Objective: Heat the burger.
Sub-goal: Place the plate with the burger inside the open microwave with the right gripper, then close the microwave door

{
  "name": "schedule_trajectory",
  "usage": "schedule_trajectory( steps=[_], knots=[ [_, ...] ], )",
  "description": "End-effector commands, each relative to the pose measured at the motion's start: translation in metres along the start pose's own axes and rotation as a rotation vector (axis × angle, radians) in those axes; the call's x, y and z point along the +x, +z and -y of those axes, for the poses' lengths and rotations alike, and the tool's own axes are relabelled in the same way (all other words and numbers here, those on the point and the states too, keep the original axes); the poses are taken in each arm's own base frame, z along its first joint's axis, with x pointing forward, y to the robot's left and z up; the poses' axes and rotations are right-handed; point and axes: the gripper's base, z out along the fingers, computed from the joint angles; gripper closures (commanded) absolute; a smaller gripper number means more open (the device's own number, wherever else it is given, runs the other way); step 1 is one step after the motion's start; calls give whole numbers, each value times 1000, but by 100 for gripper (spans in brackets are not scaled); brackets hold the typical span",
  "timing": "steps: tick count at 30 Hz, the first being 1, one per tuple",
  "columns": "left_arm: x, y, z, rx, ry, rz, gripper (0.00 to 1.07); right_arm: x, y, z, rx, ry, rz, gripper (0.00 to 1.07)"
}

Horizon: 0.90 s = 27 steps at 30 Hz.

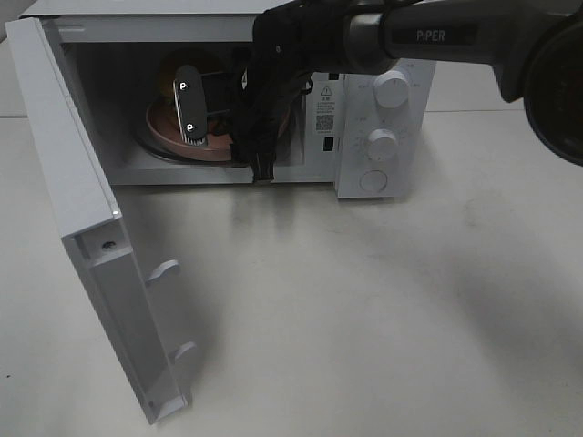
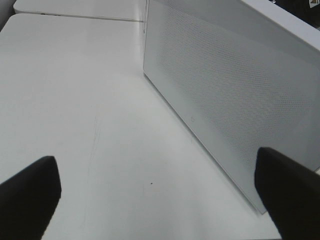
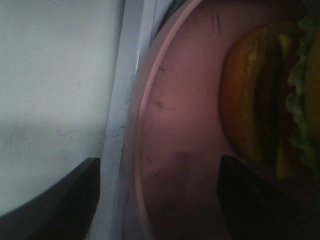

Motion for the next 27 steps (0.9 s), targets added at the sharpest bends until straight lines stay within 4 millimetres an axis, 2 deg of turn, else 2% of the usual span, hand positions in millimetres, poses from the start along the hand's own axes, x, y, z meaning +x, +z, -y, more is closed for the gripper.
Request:
schedule_trajectory(
  steps=[1,8,17,27],
  knots=[
    [1,-2,0,-1,0,27,9,-7,-11,-7,4,1,22,36],
    [1,-2,0,-1,0,27,9,-2,-26,-20,15,2,33,36],
    [1,-2,0,-1,0,27,9,6,-62,-37,30,-4,46,32],
    [1,-2,0,-1,0,27,9,11,-91,-49,50,71,61,28]
  ],
)
